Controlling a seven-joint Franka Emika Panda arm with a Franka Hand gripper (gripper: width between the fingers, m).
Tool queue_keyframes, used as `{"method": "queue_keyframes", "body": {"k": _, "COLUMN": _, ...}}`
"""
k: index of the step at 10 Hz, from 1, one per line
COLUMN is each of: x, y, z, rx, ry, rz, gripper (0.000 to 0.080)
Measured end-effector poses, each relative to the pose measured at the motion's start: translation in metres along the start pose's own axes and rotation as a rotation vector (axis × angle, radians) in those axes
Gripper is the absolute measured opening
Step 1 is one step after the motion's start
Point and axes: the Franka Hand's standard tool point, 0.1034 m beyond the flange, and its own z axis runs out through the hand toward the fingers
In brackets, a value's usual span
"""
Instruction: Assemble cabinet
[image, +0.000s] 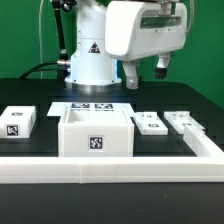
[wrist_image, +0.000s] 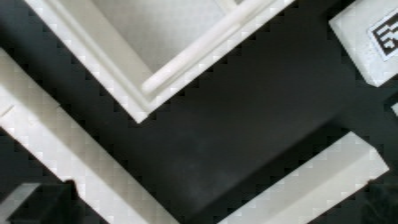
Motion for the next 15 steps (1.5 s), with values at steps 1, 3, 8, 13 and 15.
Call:
{"method": "queue_keyframes", "body": {"k": 1, "x": 0.000, "y": 0.000, "z": 0.000, "rx": 0.000, "ry": 0.000, "rz": 0.000, "gripper": 0.0798}}
{"method": "queue_keyframes", "body": {"k": 3, "x": 0.000, "y": 0.000, "z": 0.000, "rx": 0.000, "ry": 0.000, "rz": 0.000, "gripper": 0.0798}}
{"method": "queue_keyframes", "body": {"k": 8, "x": 0.000, "y": 0.000, "z": 0.000, "rx": 0.000, "ry": 0.000, "rz": 0.000, "gripper": 0.0798}}
{"method": "queue_keyframes", "body": {"k": 13, "x": -0.013, "y": -0.014, "z": -0.001, "rx": -0.054, "ry": 0.014, "rz": -0.238, "gripper": 0.0798}}
{"method": "queue_keyframes", "body": {"k": 15, "x": -0.023, "y": -0.021, "z": 0.007, "rx": -0.027, "ry": 0.004, "rz": -0.265, "gripper": 0.0798}}
